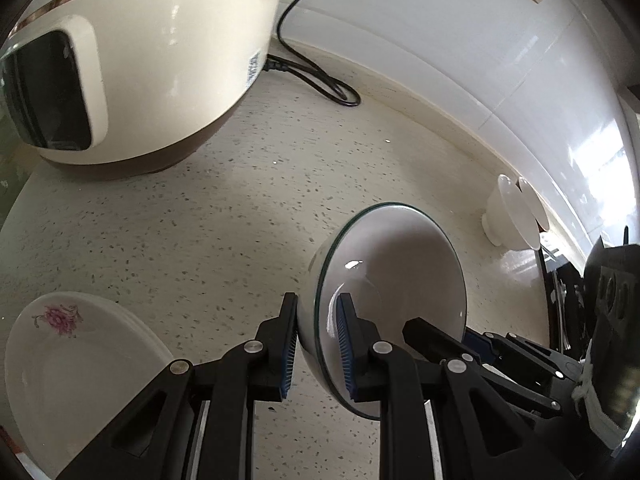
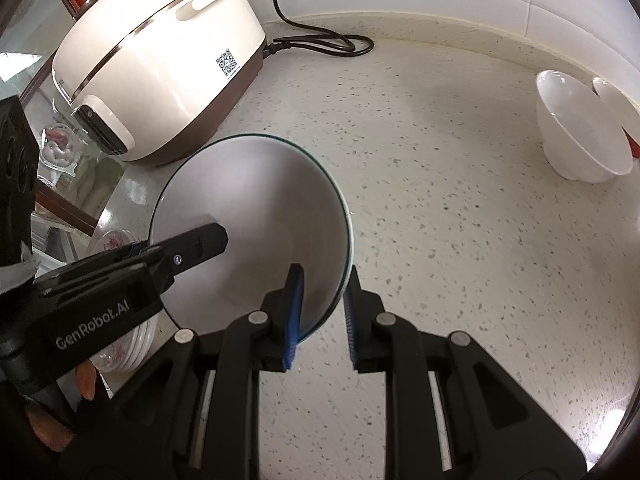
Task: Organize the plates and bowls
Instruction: 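Carry both held bowls toward the counter beside the plate stack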
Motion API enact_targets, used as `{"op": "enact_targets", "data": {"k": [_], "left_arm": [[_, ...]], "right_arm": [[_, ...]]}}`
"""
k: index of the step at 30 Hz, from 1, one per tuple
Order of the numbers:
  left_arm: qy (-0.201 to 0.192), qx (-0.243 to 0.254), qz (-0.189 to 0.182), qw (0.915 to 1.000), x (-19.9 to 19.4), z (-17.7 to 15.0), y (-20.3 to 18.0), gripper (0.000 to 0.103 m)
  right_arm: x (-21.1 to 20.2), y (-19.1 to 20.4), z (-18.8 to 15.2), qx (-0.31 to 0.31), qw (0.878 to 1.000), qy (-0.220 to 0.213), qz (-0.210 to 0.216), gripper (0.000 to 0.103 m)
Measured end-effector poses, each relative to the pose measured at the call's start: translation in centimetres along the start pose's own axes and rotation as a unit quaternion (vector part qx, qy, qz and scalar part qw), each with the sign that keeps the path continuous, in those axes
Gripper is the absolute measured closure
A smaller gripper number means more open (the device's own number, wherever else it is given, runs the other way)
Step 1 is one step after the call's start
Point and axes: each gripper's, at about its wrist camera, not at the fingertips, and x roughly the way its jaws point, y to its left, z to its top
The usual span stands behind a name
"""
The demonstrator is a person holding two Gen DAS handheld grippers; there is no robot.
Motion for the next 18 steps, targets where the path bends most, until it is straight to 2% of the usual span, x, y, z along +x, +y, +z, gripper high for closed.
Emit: {"op": "enact_targets", "data": {"k": [7,18], "left_arm": [[0.005,-0.011,0.012,0.9999,0.2,0.2,0.3,0.083],[0.041,0.003,0.040,0.9984,2.2,-0.4,-0.3,0.083]], "right_arm": [[0.5,0.4,0.5,-0.011,1.000,0.005,0.006,0.081],[0.7,0.0,0.6,-0.003,1.000,0.016,0.006,0.080]]}}
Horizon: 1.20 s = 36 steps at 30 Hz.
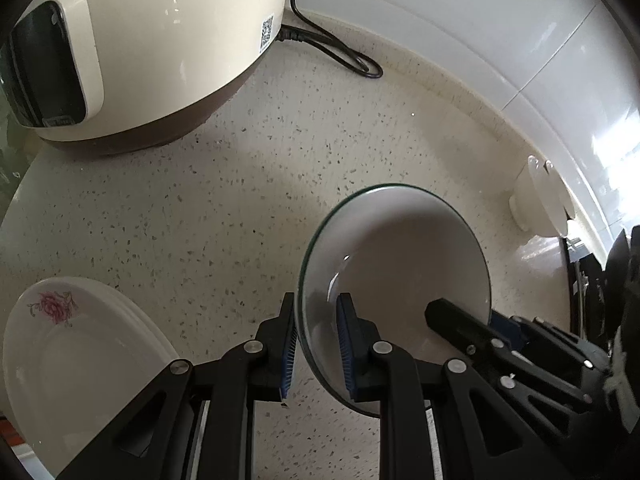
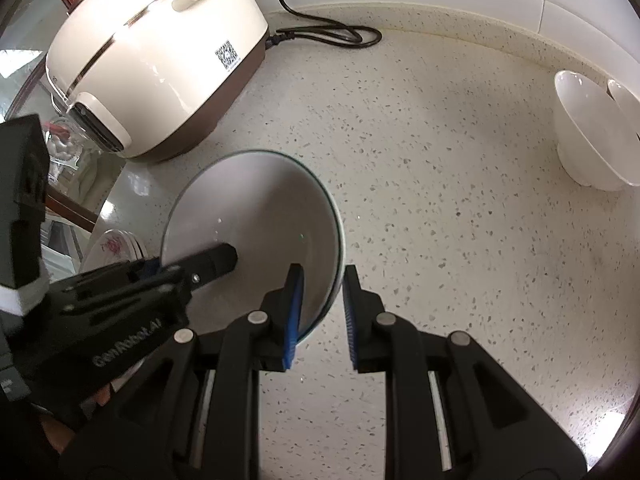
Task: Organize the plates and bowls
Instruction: 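Carry both held bowls toward the counter beside the plate stack, then lower the held bowls onto the counter and open both tools, then withdraw both open tools toward the remaining bowls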
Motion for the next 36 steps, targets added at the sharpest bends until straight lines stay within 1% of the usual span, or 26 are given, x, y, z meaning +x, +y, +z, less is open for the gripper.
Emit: {"op": "enact_targets", "data": {"k": [2,3,5,6,7,9,11,13,15,18,21,23,25,28,31,36], "left_arm": [[-0.002,0.007,0.011,0.9999,0.0,0.0,-0.4,0.082],[-0.004,0.011,0.017,0.9998,-0.1,-0.1,-0.5,0.080],[-0.013,0.022,0.032,0.9992,-0.5,-0.2,-1.0,0.075],[-0.018,0.027,0.040,0.9987,-0.7,-0.2,-1.1,0.064],[-0.025,0.031,0.052,0.9979,-1.0,-0.3,-1.2,0.056],[-0.035,0.029,0.062,0.9970,-1.5,-0.5,-1.1,0.050],[-0.041,0.022,0.066,0.9967,-2.0,-0.8,-0.9,0.050],[-0.048,0.022,0.080,0.9954,-2.5,-1.0,-1.0,0.049],[-0.060,0.027,0.084,0.9943,-3.2,-1.5,-1.3,0.048],[-0.089,0.046,0.100,0.9899,-4.6,-2.3,-2.4,0.047],[-0.123,0.064,0.118,0.9832,-6.0,-3.1,-3.8,0.043],[-0.143,0.069,0.123,0.9797,-6.7,-3.6,-4.7,0.041],[-0.160,0.068,0.122,0.9772,-7.6,-4.2,-5.3,0.036],[-0.177,0.070,0.122,0.9741,-8.4,-4.9,-6.5,0.032],[-0.188,0.079,0.121,0.9715,-8.8,-5.9,-8.1,0.031],[-0.195,0.100,0.114,0.9689,-8.9,-6.9,-10.7,0.030]], "right_arm": [[-0.1,0.0,0.1,-0.001,1.000,-0.001,0.000,0.080],[-0.1,0.0,0.1,-0.001,1.000,-0.001,0.002,0.078],[-0.3,0.0,0.2,0.002,1.000,-0.002,0.006,0.076],[-0.4,0.0,0.2,0.003,1.000,-0.003,0.009,0.075],[-0.5,0.0,0.1,0.003,1.000,-0.004,0.009,0.075],[-1.0,-0.3,-0.2,0.007,1.000,-0.011,0.012,0.074],[-1.5,-0.4,-0.3,0.010,1.000,-0.020,0.015,0.067],[-2.3,-0.6,-0.5,0.013,0.999,-0.032,0.018,0.054],[-2.9,-0.8,-0.9,0.017,0.999,-0.040,0.025,0.051],[-3.9,-1.2,-1.6,0.020,0.998,-0.052,0.032,0.050],[-5.4,-1.7,-2.5,0.023,0.997,-0.069,0.038,0.049],[-6.0,-2.0,-2.8,0.026,0.996,-0.076,0.039,0.048],[-6.9,-2.6,-3.5,0.031,0.995,-0.082,0.038,0.045],[-7.7,-3.4,-4.2,0.034,0.995,-0.085,0.038,0.045],[-8.5,-4.5,-5.3,0.040,0.995,-0.085,0.035,0.044],[-9.9,-6.9,-6.3,0.058,0.994,-0.089,0.029,0.042]]}}
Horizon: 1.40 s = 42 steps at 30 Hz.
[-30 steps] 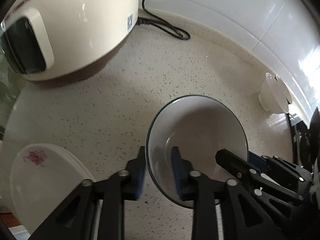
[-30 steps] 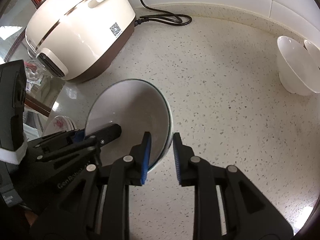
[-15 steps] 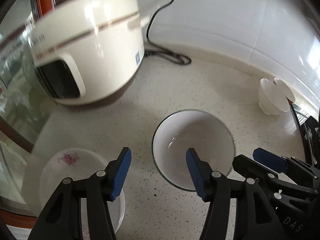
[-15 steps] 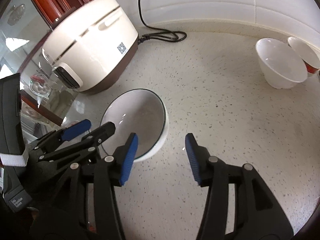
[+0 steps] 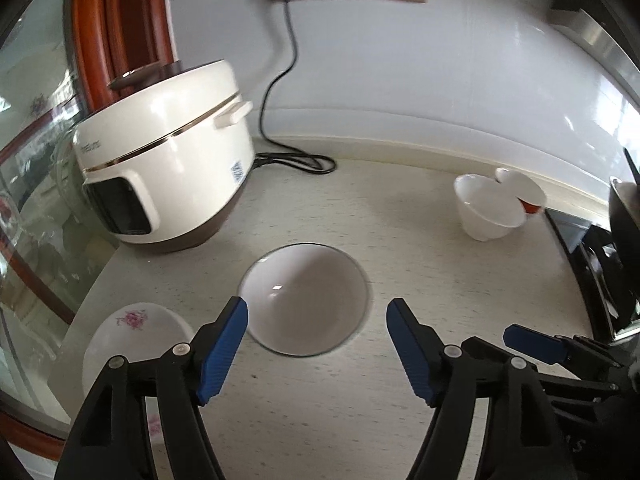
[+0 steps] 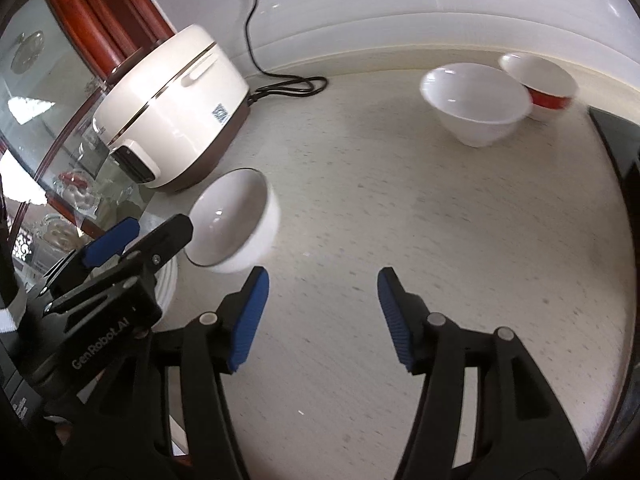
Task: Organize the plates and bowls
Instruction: 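Withdraw both open tools toward the remaining bowls, then close both tools on the rim of the plain white bowl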
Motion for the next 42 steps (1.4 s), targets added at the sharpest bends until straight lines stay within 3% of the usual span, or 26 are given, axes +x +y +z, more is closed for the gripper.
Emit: {"op": "enact_targets", "data": {"k": [14,24,31,42], "left_arm": [[-0.008,0.054,0.000,0.9985,-0.2,0.5,-7.5,0.028],[0.015,0.080,-0.016,0.9965,2.9,1.9,-10.5,0.028],[0.043,0.075,-0.033,0.9957,6.0,3.4,-11.1,0.028],[0.093,0.032,-0.084,0.9916,12.4,8.4,-12.2,0.028]], "right_arm": [[-3.3,-6.8,-0.3,0.051,0.998,-0.015,-0.024,0.039],[-3.1,-10.4,1.7,0.088,0.995,-0.032,-0.039,0.039],[-1.5,-12.3,3.2,0.113,0.992,-0.025,-0.045,0.039],[0.5,-14.9,7.5,0.143,0.987,-0.023,-0.069,0.039]]}}
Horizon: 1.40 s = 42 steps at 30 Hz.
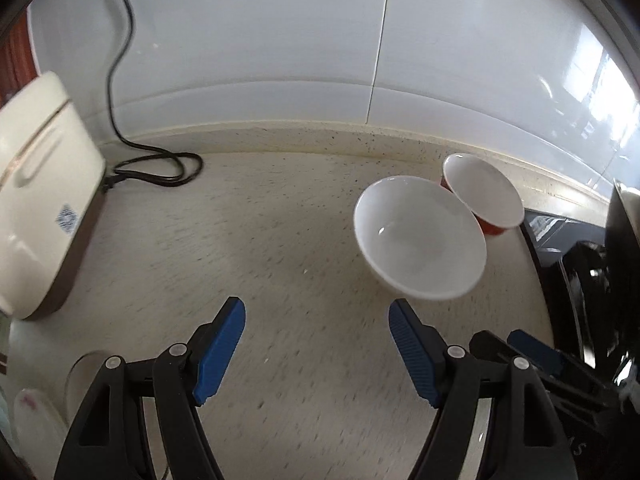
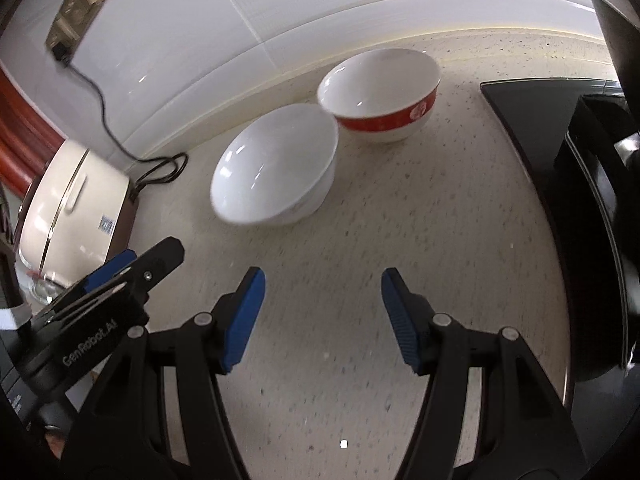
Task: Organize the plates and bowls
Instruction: 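Close both tools on the rim of the plain white bowl, then lift and carry the white bowl over the bowl placed by the plates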
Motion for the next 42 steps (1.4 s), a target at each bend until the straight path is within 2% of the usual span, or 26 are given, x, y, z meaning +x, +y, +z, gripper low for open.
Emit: {"op": "enact_targets", "data": {"k": [10,15,18,20,22,23,24,25,26,29,42], "left_arm": [[0.027,-0.056,-0.041,0.9973,5.1,4.5,0.5,0.028],[0.046,-0.069,-0.046,0.9955,7.1,5.1,0.9,0.030],[0.060,-0.058,-0.057,0.9949,8.0,4.9,0.4,0.045],[0.075,-0.047,-0.069,0.9937,8.9,4.5,0.0,0.064],[0.081,-0.046,-0.109,0.9896,9.0,4.0,-0.5,0.090],[0.078,-0.039,-0.104,0.9907,8.8,3.8,-0.8,0.090],[0.073,-0.030,-0.096,0.9923,8.4,3.6,-1.2,0.090],[0.068,-0.028,-0.094,0.9928,8.0,3.2,-1.4,0.091],[0.068,-0.029,-0.095,0.9927,7.8,2.9,-1.4,0.091],[0.074,-0.031,-0.102,0.9916,7.1,2.0,-1.3,0.092],[0.072,0.005,-0.073,0.9947,1.6,-4.0,-1.4,0.092]], "right_arm": [[2.7,0.1,4.7,0.031,1.000,0.000,0.001,0.039],[4.2,0.3,6.1,0.036,0.999,0.002,-0.003,0.040],[5.2,0.2,6.4,0.033,0.999,0.011,-0.009,0.047],[5.9,0.1,6.2,0.031,0.999,0.021,-0.012,0.052],[6.4,0.1,6.0,0.029,0.999,0.029,-0.012,0.057],[6.5,0.0,5.8,0.031,0.999,0.025,-0.003,0.064],[6.4,0.2,5.8,0.027,0.999,0.020,0.004,0.076],[6.2,0.7,5.7,0.008,1.000,0.016,-0.001,0.077],[6.1,1.0,5.6,-0.006,1.000,0.017,-0.014,0.078],[5.8,0.6,4.9,0.001,1.000,0.021,-0.008,0.080],[2.7,1.5,-1.2,-0.026,0.999,0.046,-0.001,0.081]]}}
